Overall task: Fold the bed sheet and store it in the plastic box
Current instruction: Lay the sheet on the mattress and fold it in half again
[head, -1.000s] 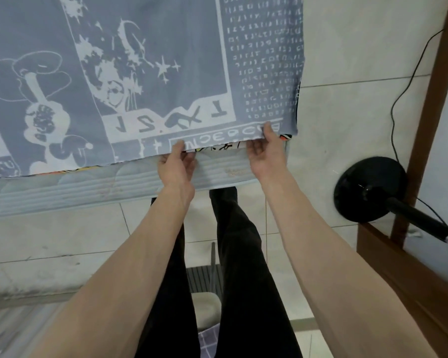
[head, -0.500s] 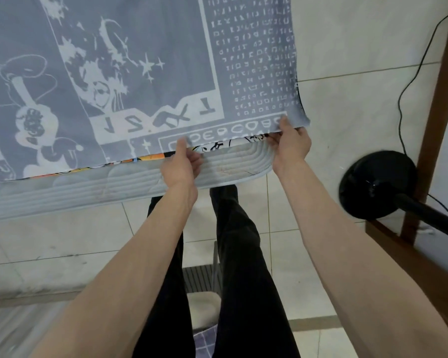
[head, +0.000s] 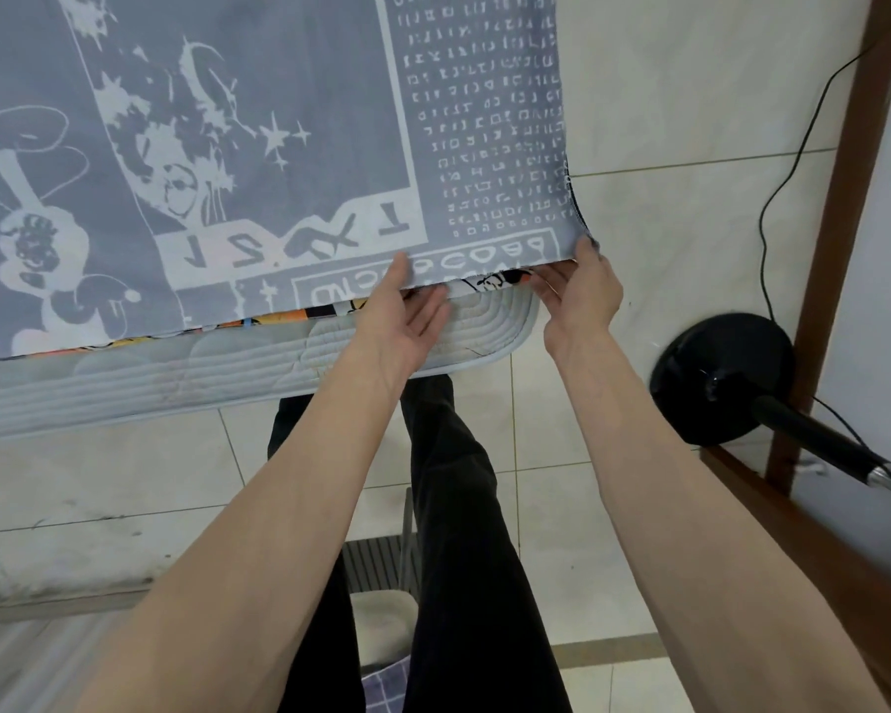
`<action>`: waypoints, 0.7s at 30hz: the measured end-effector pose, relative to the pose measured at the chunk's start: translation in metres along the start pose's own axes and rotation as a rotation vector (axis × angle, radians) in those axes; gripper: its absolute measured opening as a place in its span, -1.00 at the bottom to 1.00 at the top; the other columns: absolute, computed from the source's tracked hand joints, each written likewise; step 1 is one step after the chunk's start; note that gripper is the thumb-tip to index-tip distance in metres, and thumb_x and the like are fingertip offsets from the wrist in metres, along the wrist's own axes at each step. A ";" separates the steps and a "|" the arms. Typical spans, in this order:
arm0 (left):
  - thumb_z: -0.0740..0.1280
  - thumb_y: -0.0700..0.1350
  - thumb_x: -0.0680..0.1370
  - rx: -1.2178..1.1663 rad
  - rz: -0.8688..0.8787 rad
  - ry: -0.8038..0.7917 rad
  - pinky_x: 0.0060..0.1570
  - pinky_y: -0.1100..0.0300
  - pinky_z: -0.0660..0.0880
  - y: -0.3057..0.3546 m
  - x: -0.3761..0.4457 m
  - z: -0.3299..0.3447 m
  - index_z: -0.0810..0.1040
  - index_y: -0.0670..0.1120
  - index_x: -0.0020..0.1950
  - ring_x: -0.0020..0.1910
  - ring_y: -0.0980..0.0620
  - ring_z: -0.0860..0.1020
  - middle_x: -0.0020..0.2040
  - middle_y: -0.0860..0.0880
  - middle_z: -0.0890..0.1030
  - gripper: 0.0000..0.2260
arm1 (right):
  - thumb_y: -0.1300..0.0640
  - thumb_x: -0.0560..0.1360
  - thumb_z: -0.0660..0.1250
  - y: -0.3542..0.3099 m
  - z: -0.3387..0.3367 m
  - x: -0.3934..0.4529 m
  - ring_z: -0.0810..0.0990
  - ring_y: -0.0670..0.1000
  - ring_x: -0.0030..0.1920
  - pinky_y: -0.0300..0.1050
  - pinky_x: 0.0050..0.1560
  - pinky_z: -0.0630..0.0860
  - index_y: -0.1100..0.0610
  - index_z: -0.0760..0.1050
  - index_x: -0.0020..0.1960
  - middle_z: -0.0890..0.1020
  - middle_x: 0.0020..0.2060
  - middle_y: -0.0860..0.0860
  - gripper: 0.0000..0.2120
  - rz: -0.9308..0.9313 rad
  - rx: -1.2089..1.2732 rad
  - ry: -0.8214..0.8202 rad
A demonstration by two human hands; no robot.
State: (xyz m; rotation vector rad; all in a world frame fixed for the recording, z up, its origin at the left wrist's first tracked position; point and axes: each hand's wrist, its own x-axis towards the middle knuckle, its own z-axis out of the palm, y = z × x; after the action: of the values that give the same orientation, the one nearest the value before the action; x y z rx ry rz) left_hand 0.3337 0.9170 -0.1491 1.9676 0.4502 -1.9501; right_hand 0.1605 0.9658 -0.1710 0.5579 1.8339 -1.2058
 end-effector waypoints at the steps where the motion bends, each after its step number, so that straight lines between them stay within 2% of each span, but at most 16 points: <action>1: 0.43 0.02 0.61 -0.043 0.048 -0.010 -0.08 0.14 0.66 -0.001 -0.002 0.003 0.59 -0.13 0.26 0.05 0.00 0.71 0.06 -0.08 0.72 -0.69 | 0.07 0.59 0.32 -0.003 -0.001 0.001 0.65 0.08 -0.30 -0.11 -0.28 0.60 0.21 0.57 0.01 0.68 -0.19 0.16 -0.80 -0.007 -0.005 -0.004; 3: 0.43 -0.07 0.61 -0.120 0.237 0.000 -0.06 0.15 0.66 -0.004 -0.007 0.005 0.60 -0.14 0.20 -0.01 0.02 0.72 0.02 -0.04 0.74 -0.78 | 0.07 0.57 0.34 -0.009 -0.003 0.005 0.64 0.06 -0.31 -0.11 -0.26 0.60 0.20 0.59 -0.03 0.68 -0.20 0.14 -0.81 -0.021 -0.039 -0.027; 5: 0.48 -0.07 0.58 -0.083 0.509 0.066 -0.08 0.16 0.66 -0.008 -0.012 0.000 0.58 -0.13 0.00 -0.16 0.04 0.71 -0.15 0.00 0.73 -0.84 | 0.11 0.56 0.36 -0.012 -0.005 0.009 0.63 0.05 -0.32 -0.11 -0.26 0.59 0.21 0.57 -0.08 0.67 -0.24 0.13 -0.84 -0.060 -0.118 -0.066; 7: 0.48 -0.06 0.57 0.007 0.616 0.076 -0.09 0.14 0.67 -0.017 -0.014 -0.008 0.58 -0.11 -0.01 -0.18 -0.01 0.70 -0.13 -0.03 0.72 -0.84 | 0.13 0.57 0.35 -0.011 -0.007 0.014 0.64 0.02 -0.35 -0.17 -0.30 0.57 0.21 0.54 -0.11 0.65 -0.28 0.11 -0.85 -0.109 -0.257 -0.103; 10: 0.38 -0.12 0.64 0.039 0.431 0.170 -0.08 0.17 0.68 -0.026 -0.003 -0.021 0.59 -0.15 0.16 -0.07 -0.02 0.75 0.06 -0.12 0.73 -0.86 | 0.13 0.56 0.35 0.000 -0.015 0.020 0.66 0.05 -0.24 -0.15 -0.24 0.57 0.18 0.54 -0.13 0.66 -0.21 0.10 -0.86 -0.076 -0.431 -0.060; 12: 0.35 -0.15 0.66 0.049 0.337 0.226 -0.02 0.13 0.69 -0.025 0.010 -0.031 0.57 -0.17 0.18 -0.03 -0.04 0.75 0.12 -0.16 0.72 -0.86 | 0.14 0.54 0.36 0.010 -0.019 0.023 0.59 0.05 -0.19 -0.07 -0.16 0.59 0.16 0.53 -0.14 0.62 -0.20 0.07 -0.88 -0.019 -0.472 -0.032; 14: 0.37 -0.16 0.65 0.055 0.319 0.239 -0.03 0.12 0.70 -0.028 0.022 -0.022 0.57 -0.20 0.19 -0.04 -0.05 0.75 0.10 -0.17 0.72 -0.84 | 0.13 0.52 0.36 0.011 -0.026 0.038 0.59 0.04 -0.19 0.03 -0.03 0.64 0.16 0.53 -0.13 0.62 -0.20 0.04 -0.89 -0.011 -0.513 -0.010; 16: 0.38 -0.15 0.65 0.051 0.334 0.241 -0.06 0.12 0.70 -0.026 0.025 -0.026 0.58 -0.20 0.20 -0.07 -0.04 0.75 0.07 -0.16 0.73 -0.82 | 0.15 0.52 0.37 0.016 -0.023 0.038 0.67 0.11 -0.06 0.09 0.05 0.66 0.17 0.53 -0.11 0.67 -0.10 0.09 -0.91 0.019 -0.479 -0.040; 18: 0.37 -0.14 0.65 0.060 0.343 0.235 -0.03 0.11 0.70 -0.028 0.027 -0.029 0.57 -0.22 0.21 -0.07 -0.04 0.76 0.06 -0.16 0.73 -0.80 | 0.17 0.52 0.39 0.017 -0.023 0.037 0.68 0.16 0.06 0.11 0.08 0.66 0.17 0.53 -0.10 0.69 0.00 0.14 -0.93 0.053 -0.422 -0.071; 21: 0.36 -0.13 0.65 0.094 0.356 0.248 -0.01 0.10 0.70 -0.031 0.028 -0.031 0.55 -0.24 0.20 -0.07 -0.04 0.75 0.04 -0.17 0.72 -0.80 | 0.19 0.47 0.42 0.016 -0.028 0.039 0.70 0.13 0.06 0.06 0.07 0.66 0.16 0.55 -0.09 0.70 -0.01 0.13 -0.93 0.054 -0.387 -0.077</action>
State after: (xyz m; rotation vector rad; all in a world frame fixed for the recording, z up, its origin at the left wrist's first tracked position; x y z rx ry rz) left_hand 0.3482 0.9585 -0.1774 2.1828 0.0573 -1.5419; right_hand 0.1398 0.9943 -0.2074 0.3345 1.9080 -0.7948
